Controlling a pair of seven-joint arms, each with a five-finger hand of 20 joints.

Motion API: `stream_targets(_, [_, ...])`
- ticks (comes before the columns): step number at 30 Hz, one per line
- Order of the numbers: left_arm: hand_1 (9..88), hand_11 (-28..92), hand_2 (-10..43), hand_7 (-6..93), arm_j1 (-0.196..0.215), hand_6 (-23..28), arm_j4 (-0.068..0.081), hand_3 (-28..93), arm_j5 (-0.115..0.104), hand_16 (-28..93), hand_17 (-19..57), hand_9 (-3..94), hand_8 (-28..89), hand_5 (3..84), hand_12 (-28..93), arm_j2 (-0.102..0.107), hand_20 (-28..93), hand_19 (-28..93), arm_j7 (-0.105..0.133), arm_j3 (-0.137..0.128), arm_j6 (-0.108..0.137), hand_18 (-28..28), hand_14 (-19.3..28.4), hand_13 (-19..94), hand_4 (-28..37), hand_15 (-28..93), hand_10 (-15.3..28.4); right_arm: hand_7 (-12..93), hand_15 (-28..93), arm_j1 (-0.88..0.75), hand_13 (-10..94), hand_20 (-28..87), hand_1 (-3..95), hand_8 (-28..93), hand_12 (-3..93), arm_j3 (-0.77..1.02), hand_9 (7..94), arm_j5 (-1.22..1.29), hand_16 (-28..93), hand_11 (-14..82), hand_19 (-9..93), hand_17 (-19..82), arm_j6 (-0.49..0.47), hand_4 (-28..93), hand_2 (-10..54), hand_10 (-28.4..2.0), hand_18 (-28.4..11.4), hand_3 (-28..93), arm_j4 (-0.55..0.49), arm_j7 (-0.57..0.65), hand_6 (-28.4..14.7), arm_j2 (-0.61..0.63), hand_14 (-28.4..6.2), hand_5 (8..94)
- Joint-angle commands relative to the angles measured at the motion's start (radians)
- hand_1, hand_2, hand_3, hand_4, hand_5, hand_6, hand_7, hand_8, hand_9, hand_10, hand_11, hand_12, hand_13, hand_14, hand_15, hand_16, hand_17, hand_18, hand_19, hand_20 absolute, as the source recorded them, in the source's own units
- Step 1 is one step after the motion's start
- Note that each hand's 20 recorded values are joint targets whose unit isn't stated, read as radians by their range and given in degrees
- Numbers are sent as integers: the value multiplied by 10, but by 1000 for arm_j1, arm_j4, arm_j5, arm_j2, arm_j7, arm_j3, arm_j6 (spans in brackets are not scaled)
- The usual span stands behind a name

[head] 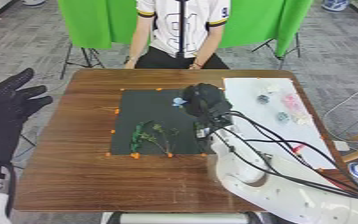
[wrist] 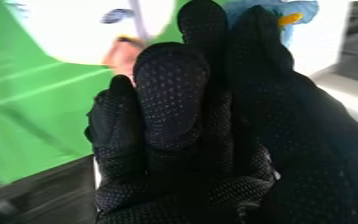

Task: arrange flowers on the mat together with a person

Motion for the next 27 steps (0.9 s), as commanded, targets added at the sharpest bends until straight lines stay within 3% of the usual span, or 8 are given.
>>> stream_targets(1, [242,337,41,177,-111,66,35,801,12,-120,-77,317,-119,329,95,30,110,548,-34,84,-22,232,253,235,-272,615,184,258,624,104,804,243,601,21,379,-94,923,-26,212,122,932,527,-102,-283,-95,-40,-126,610,90,-78,57,-269,-40,817])
stream_targets(3, [242,337,41,177,-148,66,43,802,6,-121,-77,316,-119,329,95,35,110,547,-50,122,-10,232,253,235,-271,615,184,259,626,110,803,247,600,22,379,-132,922,-47,213,122,932,526,-115,-283,-95,-40,-127,611,118,-84,57,-299,-40,817])
stream_targets(5, [243,336,41,177,-202,66,60,802,1,-121,-77,316,-120,329,96,48,110,547,-60,168,-15,232,253,235,-270,615,185,259,627,150,803,251,599,21,381,-207,921,-35,213,124,932,524,-110,-283,-95,-40,-128,613,135,-49,57,-311,-41,815])
stream_targets(7, [244,336,41,176,-237,66,69,801,-1,-121,-77,316,-120,329,96,65,111,547,-47,208,-2,232,254,234,-269,616,185,260,628,192,803,255,599,20,384,-274,920,-44,213,125,932,523,-109,-283,-95,-40,-129,612,153,-24,57,-321,-41,815])
stream_targets(9, [245,336,41,176,-265,66,76,801,-1,-121,-77,316,-120,330,96,71,111,547,-48,231,-6,231,253,234,-269,616,185,260,628,219,802,261,598,18,384,-319,920,-45,214,127,932,522,-108,-283,-95,-41,-130,614,165,0,57,-328,-41,815])
stream_targets(17, [247,337,40,177,-289,68,86,802,-4,-121,-77,317,-119,332,96,77,112,546,-51,254,-19,231,254,235,-267,618,186,259,639,267,803,284,596,13,401,-393,921,-30,217,159,932,520,-121,-283,-95,-43,-136,613,204,68,56,-341,-42,813])
stream_targets(23, [247,337,40,178,-329,69,97,803,1,-122,-77,318,-119,332,96,80,112,545,-61,286,-35,231,254,235,-267,618,186,254,649,263,804,311,589,9,397,-386,913,-80,219,196,932,524,-202,-283,-95,-46,-138,610,244,89,55,-352,-41,811])
stream_targets(27, [247,337,40,179,-333,69,97,803,1,-122,-77,317,-120,333,96,82,112,545,-59,288,-39,231,255,234,-267,618,185,244,654,241,801,323,583,8,391,-368,905,-111,222,209,932,523,-257,-283,-95,-48,-140,608,254,67,50,-348,-44,806])
